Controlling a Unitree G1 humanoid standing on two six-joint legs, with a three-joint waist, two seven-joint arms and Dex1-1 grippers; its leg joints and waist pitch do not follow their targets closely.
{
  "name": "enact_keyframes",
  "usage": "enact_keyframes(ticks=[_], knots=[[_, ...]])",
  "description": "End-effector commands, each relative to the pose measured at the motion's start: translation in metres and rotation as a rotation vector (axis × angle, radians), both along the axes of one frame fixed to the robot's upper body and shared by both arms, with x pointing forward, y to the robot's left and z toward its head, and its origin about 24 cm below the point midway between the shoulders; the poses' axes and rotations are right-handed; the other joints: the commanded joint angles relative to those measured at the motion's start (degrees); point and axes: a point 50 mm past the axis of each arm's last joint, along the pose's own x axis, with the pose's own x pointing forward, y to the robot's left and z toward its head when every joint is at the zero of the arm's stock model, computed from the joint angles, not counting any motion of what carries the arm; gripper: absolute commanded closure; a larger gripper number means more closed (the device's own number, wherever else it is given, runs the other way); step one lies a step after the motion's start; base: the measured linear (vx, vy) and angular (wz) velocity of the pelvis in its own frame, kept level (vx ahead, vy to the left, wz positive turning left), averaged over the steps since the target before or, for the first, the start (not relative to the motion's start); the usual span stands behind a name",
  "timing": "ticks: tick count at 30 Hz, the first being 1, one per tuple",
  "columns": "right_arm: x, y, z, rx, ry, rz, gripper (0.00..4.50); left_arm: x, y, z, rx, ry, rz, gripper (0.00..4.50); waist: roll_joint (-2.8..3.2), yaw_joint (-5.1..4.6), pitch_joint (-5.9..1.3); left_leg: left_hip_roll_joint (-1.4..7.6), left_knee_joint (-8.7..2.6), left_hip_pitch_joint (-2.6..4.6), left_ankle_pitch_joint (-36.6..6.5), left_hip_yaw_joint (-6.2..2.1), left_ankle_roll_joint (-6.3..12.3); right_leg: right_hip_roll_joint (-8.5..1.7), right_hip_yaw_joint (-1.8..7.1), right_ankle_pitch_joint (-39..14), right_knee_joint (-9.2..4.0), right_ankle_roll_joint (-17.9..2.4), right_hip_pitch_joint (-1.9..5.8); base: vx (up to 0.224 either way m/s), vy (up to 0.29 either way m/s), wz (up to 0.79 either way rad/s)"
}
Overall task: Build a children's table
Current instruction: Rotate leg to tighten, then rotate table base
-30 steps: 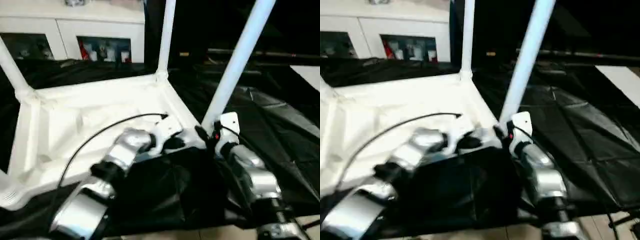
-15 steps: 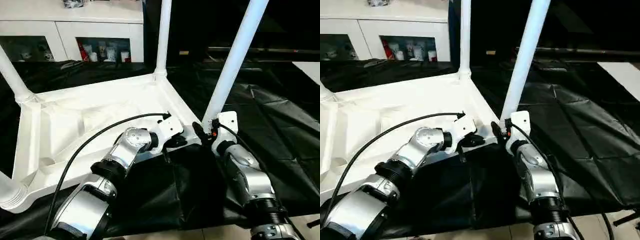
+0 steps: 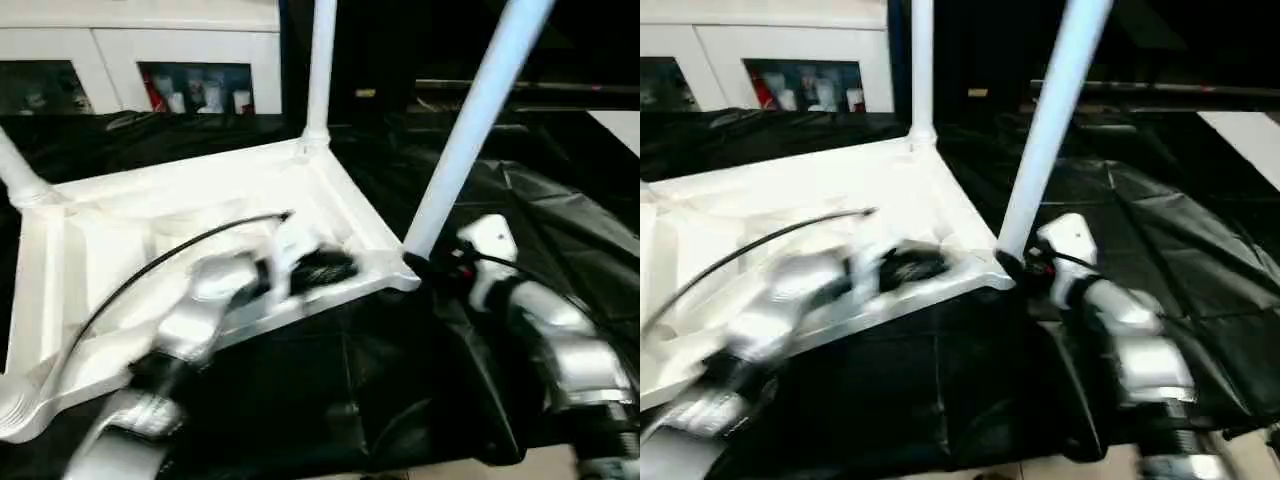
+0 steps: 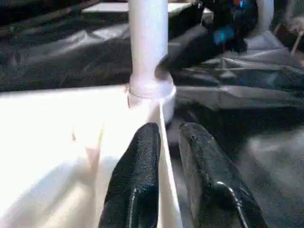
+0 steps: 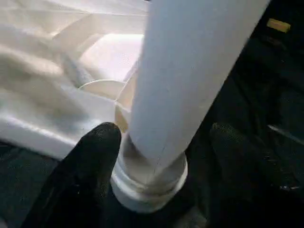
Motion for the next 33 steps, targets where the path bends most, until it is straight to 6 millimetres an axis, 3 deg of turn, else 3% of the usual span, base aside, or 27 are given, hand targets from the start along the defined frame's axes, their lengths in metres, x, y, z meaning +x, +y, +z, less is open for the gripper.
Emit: enact_keyframes(ticks=[1,2,3,5,6,8,10,11,15,19,22,23,24,25,27,29,31,32,33], knots=[[-0.004,-0.004,0.005,0.003,0.001,0.033,1.17,-0.005,0.0,0.01,-0.024,0.003,-0.035,3.27,-0.25,0.21,-3.38,2.7,-3.63,1.52,-9.5,-0.71,4.7,-2.75,2.03,-6.1,-2.88,-14.6,2.92,0.0,0.0,0.0],[-0.008,-0.011,0.007,-0.009,0.022,0.072,1.17,-0.021,0.016,0.007,0.01,0.072,-0.063,3.23,-0.02,0.32,-3.2,2.7,-3.77,1.8,-11.1,-0.7,3.63,-2.7,2.1,-8.8,-3.28,-14.0,2.61,0.0,0.0,0.0],[-0.008,-0.011,0.007,-0.01,0.023,0.074,1.17,-0.022,0.017,0.006,0.012,0.077,-0.065,3.16,-0.11,0.3,-3.24,2.91,-3.92,1.7,-12.0,-0.92,2.86,-2.93,2.11,-9.5,-3.06,-13.9,2.92,0.0,0.0,0.0],[-0.011,-0.015,0.009,-0.016,0.038,0.106,1.17,-0.038,0.029,0.003,0.049,0.147,-0.095,2.89,-0.04,0.05,-2.72,2.69,-4.32,1.69,-14.7,-0.84,1.77,-2.47,2.18,-13.3,-3.6,-12.5,2.52,0.0,0.0,0.0],[-0.014,-0.015,0.009,-0.022,0.054,0.131,1.17,-0.046,0.035,0.001,0.066,0.188,-0.105,2.89,-0.03,-0.05,-2.83,2.6,-4.35,1.84,-15.8,-0.92,0.99,-2.52,2.21,-15.1,-3.69,-11.9,2.48,0.0,0.0,0.0],[-0.023,-0.014,0.006,-0.035,0.105,0.208,1.17,-0.068,0.052,-0.004,0.107,0.291,-0.119,2.78,-0.1,-0.24,-2.65,2.69,-4.53,1.63,-17.1,-1.06,0.36,-2.59,2.33,-16.9,-3.67,-11.1,2.54,0.0,0.0,0.0],[-0.028,-0.013,0.005,-0.026,0.137,0.244,1.17,-0.077,0.058,-0.006,0.114,0.334,-0.114,2.52,-0.01,-0.29,-2.29,2.57,-4.66,2.01,-19.5,-1.02,0.17,-2.34,2.41,-20.8,-4.35,-9.8,1.97,0.0,0.0,0.0],[-0.036,-0.008,0.003,-0.016,0.19,0.309,1.17,-0.089,0.067,-0.011,0.142,0.382,-0.112,2.46,0.09,-0.22,-2.29,2.58,-4.78,1.95,-20.5,-1.27,-0.37,-2.52,2.46,-22.7,-4.54,-9.2,2.14,0.0,0.0,0.0],[-0.04,0.007,0.001,0.027,0.197,0.365,1.17,-0.105,0.08,-0.012,0.15,0.425,-0.073,2.3,0.01,-0.4,-2.09,2.54,-4.87,2.15,-22.4,-1.39,-0.98,-2.48,2.53,-25.2,-4.75,-8.2,1.59,0.0,0.0,0.0],[-0.032,0.022,0.0,0.074,0.134,0.338,1.17,-0.117,0.091,-0.008,0.142,0.446,-0.043,2.06,0.09,-0.61,-2.05,2.48,-4.99,2.33,-24.1,-1.65,-2.09,-2.47,2.53,-27.4,-5.0,-7.5,1.24,0.0,0.0,0.0],[-0.022,0.037,-0.004,0.126,0.087,0.284,1.17,-0.127,0.103,-0.005,0.134,0.48,-0.022,1.72,0.08,-1.31,-1.99,2.22,-5.16,2.15,-25.4,-1.86,-2.78,-2.37,2.43,-29.2,-5.05,-6.8,1.1,0.0,0.0,0.0],[-0.015,0.048,-0.006,0.162,0.062,0.232,1.17,-0.135,0.111,-0.002,0.128,0.509,-0.01,1.67,0.09,-1.45,-2.11,2.25,-5.1,2.14,-25.4,-1.92,-3.01,-2.44,2.47,-28.9,-4.88,-6.8,1.13,0.0,0.0,0.0],[-0.007,0.053,-0.008,0.183,0.044,0.168,1.17,-0.141,0.116,0.001,0.123,0.532,-0.003,1.66,0.3,-1.54,-2.06,2.23,-5.07,2.46,-26.0,-1.83,-3.34,-2.37,2.58,-28.3,-4.93,-7.3,0.65,0.0,0.0,0.0],[0.0,0.057,-0.009,0.212,0.036,0.113,1.17,-0.147,0.12,0.004,0.124,0.55,-0.007,1.66,0.23,-1.85,-2.0,2.17,-5.29,2.29,-26.5,-2.05,-3.65,-2.31,2.49,-28.5,-4.78,-7.3,0.8,0.0,0.0,0.0],[0.011,0.059,-0.012,0.216,0.022,0.014,1.17,-0.152,0.123,0.008,0.122,0.568,-0.013,1.41,0.07,-2.12,-2.1,2.24,-5.35,2.36,-27.1,-2.01,-4.09,-2.15,2.51,-27.5,-4.65,-7.4,0.75,0.0,0.0,0.0],[0.019,0.059,-0.013,0.235,0.016,-0.046,1.17,-0.153,0.122,0.011,0.117,0.564,-0.013,1.24,0.55,-1.75,-2.08,2.23,-5.25,3.21,-27.6,-1.65,-4.48,-1.85,2.73,-25.6,-4.74,-7.7,0.26,0.0,0.0,0.0],[0.022,0.057,-0.014,0.24,0.013,-0.076,1.17,-0.153,0.121,0.011,0.114,0.561,-0.013,1.22,0.57,-1.51,-1.93,2.12,-5.11,3.59,-28.6,-1.32,-4.55,-1.6,2.88,-24.2,-4.84,-7.9,-0.08,0.0,0.0,0.0],[0.026,0.055,-0.014,0.242,0.009,-0.115,1.17,-0.153,0.12,0.011,0.112,0.557,-0.015,0.93,0.61,-1.49,-2.0,2.08,-5.11,3.55,-28.4,-1.34,-4.61,-1.65,2.87,-23.8,-4.69,-8.0,0.03,0.0,0.0,0.0],[0.031,0.051,-0.015,0.247,0.004,-0.164,1.17,-0.152,0.118,0.011,0.108,0.549,-0.017,0.93,0.74,-1.5,-2.17,2.01,-5.19,3.19,-27.1,-1.42,-4.64,-1.68,2.85,-22.2,-4.41,-8.0,0.55,0.0,0.0,0.0]])
